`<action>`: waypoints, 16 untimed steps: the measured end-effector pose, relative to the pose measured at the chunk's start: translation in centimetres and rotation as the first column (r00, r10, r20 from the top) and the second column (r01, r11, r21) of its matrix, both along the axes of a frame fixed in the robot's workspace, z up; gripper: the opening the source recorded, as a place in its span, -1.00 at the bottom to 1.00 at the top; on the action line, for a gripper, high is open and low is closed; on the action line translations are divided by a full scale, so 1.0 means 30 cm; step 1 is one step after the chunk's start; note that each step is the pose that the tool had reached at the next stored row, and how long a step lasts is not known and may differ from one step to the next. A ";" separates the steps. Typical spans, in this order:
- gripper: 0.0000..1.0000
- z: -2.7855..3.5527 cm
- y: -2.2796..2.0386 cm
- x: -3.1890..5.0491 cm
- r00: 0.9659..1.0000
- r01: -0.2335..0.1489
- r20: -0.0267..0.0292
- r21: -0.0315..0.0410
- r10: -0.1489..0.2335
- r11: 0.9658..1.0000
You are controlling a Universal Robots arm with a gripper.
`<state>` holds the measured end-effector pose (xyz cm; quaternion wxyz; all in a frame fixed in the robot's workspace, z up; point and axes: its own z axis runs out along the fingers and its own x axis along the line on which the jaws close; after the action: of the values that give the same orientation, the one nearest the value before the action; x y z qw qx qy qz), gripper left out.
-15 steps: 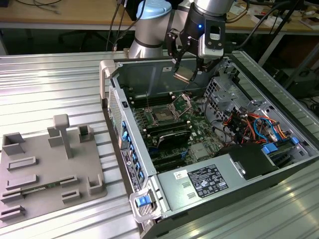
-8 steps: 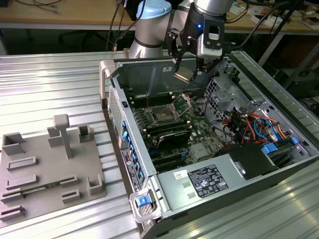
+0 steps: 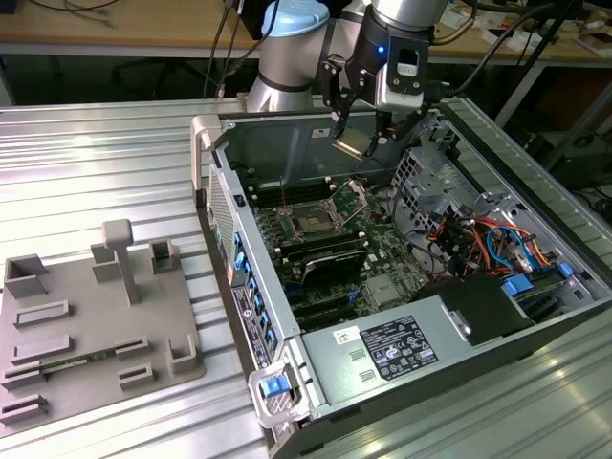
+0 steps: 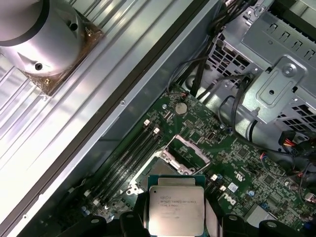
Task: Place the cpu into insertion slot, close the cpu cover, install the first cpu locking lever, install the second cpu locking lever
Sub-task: 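Place the cpu into insertion slot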
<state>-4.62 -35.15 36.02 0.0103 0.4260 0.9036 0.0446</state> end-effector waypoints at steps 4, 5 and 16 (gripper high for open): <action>0.09 0.000 0.000 0.000 0.999 0.035 0.000 0.000 -0.035 0.999; 0.09 0.000 0.000 -0.001 0.999 0.039 0.000 0.000 -0.039 0.999; 0.09 0.000 0.000 -0.002 0.994 0.108 0.000 0.000 -0.108 0.994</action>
<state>-4.68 -35.15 36.01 0.0127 0.4741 0.8793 0.0440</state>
